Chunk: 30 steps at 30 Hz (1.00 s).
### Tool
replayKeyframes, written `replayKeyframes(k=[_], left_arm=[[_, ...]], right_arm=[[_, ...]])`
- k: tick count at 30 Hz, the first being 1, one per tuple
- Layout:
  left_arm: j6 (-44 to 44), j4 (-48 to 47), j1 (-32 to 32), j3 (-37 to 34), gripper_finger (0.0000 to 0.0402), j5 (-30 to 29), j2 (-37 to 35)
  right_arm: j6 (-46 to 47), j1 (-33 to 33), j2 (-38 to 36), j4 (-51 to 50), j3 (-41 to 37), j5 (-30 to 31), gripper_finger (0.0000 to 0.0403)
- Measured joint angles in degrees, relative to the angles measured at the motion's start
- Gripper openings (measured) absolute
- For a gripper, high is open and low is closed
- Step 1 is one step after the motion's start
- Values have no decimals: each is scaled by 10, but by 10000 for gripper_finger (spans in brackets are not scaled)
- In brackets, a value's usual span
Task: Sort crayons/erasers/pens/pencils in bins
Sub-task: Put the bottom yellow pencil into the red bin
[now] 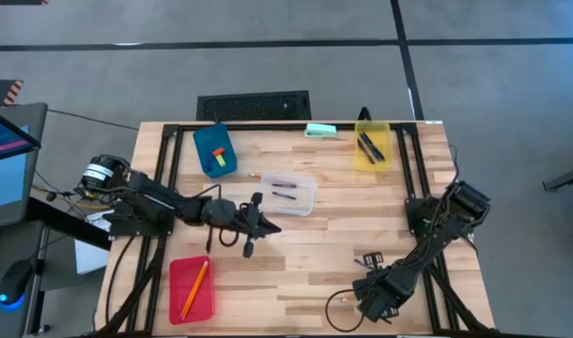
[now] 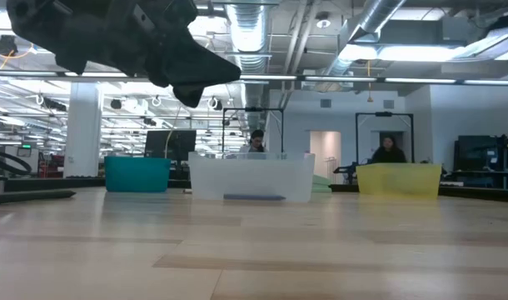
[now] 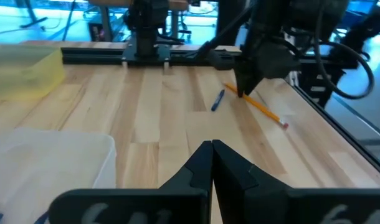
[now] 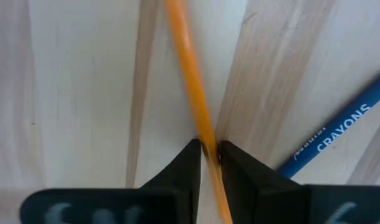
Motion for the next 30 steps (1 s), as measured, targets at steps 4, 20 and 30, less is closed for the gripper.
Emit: replayKeyframes(k=[4,20,30], left_arm=[[-24,-5,-16,0,0,-38,0],[-5,9,-58,-61,0,-68,-21],[-4,206,-58,-178,0,-65,-67]], right_arm=[[0,-6,1,-6,0,-2,73],[85,-9,1,5,-1,1,52],[152,-4,4,-20,20,7,26]])
